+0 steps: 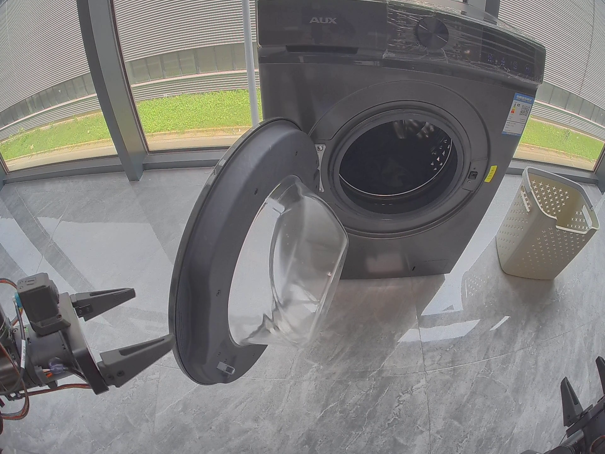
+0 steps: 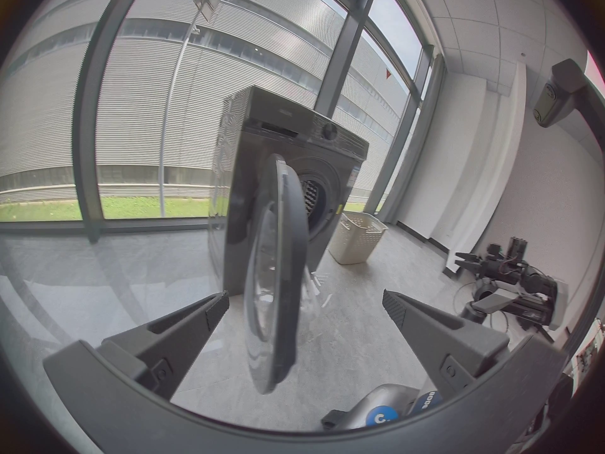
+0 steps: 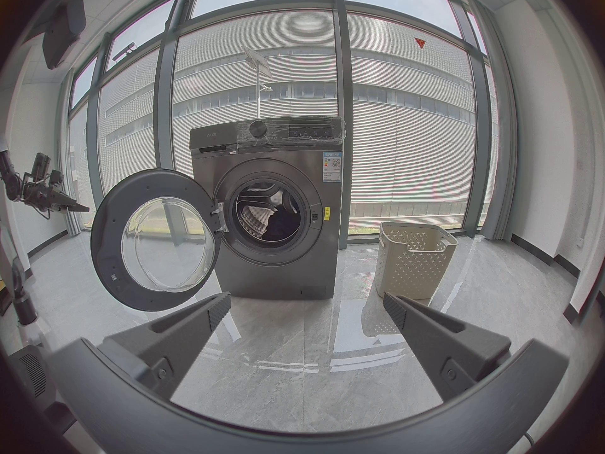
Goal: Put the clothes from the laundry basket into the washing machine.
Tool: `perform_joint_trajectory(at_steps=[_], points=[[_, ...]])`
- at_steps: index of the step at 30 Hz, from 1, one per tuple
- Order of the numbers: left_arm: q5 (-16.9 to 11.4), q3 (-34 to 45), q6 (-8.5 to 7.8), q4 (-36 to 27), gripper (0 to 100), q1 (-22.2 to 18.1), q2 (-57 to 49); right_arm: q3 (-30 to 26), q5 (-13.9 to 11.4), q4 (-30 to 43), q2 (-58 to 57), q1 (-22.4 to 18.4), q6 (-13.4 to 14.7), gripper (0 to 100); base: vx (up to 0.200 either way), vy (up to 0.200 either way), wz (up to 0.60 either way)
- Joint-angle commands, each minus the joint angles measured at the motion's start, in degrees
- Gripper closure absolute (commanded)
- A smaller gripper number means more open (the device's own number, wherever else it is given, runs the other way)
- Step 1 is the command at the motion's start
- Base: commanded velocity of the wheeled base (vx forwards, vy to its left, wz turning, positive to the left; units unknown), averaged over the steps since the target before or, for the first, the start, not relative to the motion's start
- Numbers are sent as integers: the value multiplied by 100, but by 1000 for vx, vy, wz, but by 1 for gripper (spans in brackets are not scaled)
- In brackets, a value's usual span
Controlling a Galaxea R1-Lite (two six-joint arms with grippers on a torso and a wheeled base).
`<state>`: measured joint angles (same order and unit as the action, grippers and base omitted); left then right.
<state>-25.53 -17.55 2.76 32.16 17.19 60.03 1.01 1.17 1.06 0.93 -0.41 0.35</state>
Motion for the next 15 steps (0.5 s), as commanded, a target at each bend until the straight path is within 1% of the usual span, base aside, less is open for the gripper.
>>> perform_joint_trajectory(at_steps=[1, 2, 3, 4, 6, 7, 8, 9, 10, 15], points=[[21, 94, -179, -122, 0, -682, -386, -48, -3, 8, -75, -2, 0, 0, 0, 0, 0], [21, 86, -214, -140, 0, -796, -334, -48, -3, 8, -75, 6, 0, 0, 0, 0, 0], [21, 86, -214, -140, 0, -796, -334, -48, -3, 8, -75, 6, 0, 0, 0, 0, 0], [39, 59, -293, -113, 0, -1077, -70, -48, -3, 8, -75, -2, 0, 0, 0, 0, 0], [39, 42, -355, -87, 0, -1253, 71, -57, -3, 8, -84, -2, 0, 0, 0, 0, 0], [39, 15, -478, -61, 0, -1455, 273, -57, -3, 8, -75, 6, 0, 0, 0, 0, 0], [39, 6, -539, -52, 0, -1517, 361, -48, -3, 8, -75, 6, 0, 0, 0, 0, 0], [39, -11, -601, -43, 0, -1526, 484, -48, -3, 8, -75, 6, 0, 0, 0, 0, 0], [30, -20, -627, -25, 0, -1526, 580, -48, -3, 8, -84, 6, 0, 0, 0, 0, 0], [39, -196, -636, 177, 0, -1429, 1143, -48, -3, 8, -75, 6, 0, 0, 0, 0, 0]])
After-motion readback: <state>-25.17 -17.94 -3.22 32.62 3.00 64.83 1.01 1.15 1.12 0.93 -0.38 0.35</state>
